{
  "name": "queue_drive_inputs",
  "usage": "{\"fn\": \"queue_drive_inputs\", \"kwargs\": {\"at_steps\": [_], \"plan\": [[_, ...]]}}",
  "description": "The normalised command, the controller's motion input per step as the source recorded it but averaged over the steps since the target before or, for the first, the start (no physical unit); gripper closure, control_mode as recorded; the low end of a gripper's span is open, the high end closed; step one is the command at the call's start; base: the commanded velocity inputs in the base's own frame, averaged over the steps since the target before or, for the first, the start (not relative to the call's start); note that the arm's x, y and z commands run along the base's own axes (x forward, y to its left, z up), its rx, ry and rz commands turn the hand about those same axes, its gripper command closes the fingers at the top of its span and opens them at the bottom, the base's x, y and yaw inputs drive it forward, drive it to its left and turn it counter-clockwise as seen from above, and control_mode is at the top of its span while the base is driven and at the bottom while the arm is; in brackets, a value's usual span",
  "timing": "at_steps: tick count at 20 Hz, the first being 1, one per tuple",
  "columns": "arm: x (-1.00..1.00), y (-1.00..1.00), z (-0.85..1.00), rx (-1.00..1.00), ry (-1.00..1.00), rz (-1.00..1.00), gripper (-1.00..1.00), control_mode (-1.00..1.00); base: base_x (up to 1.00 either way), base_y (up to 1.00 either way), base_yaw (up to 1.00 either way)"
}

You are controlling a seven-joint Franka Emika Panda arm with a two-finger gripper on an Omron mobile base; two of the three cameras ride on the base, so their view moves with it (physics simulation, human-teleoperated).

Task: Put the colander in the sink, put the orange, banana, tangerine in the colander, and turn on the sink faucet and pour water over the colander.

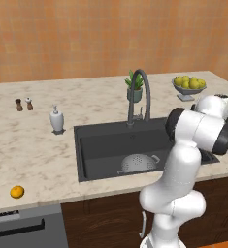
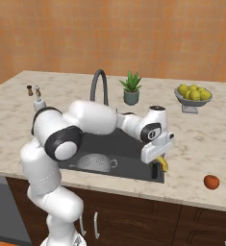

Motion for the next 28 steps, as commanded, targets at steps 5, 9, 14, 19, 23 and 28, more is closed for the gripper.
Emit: {"fn": "queue_drive_inputs", "kwargs": {"at_steps": [5,9,14,19,23,28], "plan": [[-0.03,0.80,0.25,0.00,0.07,0.45,1.00,-1.00,0.00,0.00,0.00],[-0.02,0.72,0.22,0.00,0.02,0.42,1.00,-1.00,0.00,0.00,0.00],[-0.19,0.55,0.24,0.00,0.01,0.30,1.00,-1.00,0.00,0.00,0.00],[-0.48,0.51,0.27,0.06,0.00,0.09,1.00,-1.00,0.00,0.00,0.00],[-0.32,0.46,0.17,0.23,0.00,-0.25,1.00,-1.00,0.00,0.00,0.00],[-0.39,0.48,0.14,0.17,0.00,-0.19,1.00,-1.00,0.00,0.00,0.00]]}}
